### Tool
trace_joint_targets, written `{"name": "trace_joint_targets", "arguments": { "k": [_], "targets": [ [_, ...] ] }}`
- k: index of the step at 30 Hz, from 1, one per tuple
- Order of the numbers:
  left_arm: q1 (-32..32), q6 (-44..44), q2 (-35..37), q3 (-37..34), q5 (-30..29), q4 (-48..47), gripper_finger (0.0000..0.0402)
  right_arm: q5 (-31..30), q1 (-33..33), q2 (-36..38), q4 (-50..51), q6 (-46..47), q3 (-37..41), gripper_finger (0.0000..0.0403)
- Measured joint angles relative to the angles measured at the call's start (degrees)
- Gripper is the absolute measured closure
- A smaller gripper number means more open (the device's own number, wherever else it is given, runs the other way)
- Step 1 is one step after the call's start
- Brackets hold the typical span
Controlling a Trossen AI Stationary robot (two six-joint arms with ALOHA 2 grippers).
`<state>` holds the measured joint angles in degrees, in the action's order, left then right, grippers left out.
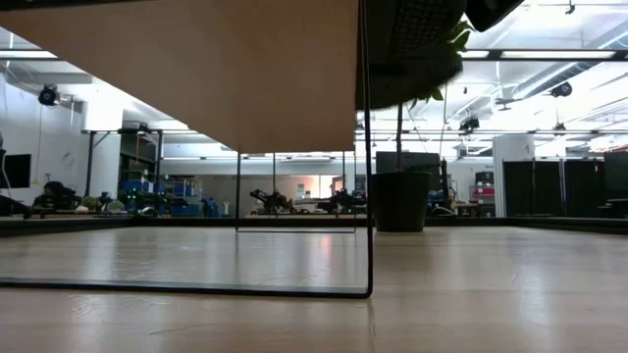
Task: Pick and place slides into the shelf
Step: Adjust the black slipper
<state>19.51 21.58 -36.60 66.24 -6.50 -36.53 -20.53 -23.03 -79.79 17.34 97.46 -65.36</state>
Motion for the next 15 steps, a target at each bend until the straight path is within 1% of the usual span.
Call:
{"name": "trace_joint_targets", "arguments": {
  "k": [6,10,13,15],
  "targets": [
    [0.0,0.0,0.0,0.0,0.0,0.0,0.0107,-0.1,0.0,0.4,0.2,-0.4,0.0,0.0148],
    [0.0,0.5,0.0,0.0,0.6,-0.8,0.0107,-1.7,0.0,1.0,0.3,-2.3,0.0,0.0148],
    [0.0,3.3,0.0,0.0,3.3,-3.1,0.0107,-5.0,0.0,1.4,0.3,-3.7,0.0,0.0152],
    [0.0,6.3,-0.2,0.0,6.6,-5.0,0.0107,-7.6,0.2,1.9,0.2,-5.0,0.0,0.0155]
  ]
}}
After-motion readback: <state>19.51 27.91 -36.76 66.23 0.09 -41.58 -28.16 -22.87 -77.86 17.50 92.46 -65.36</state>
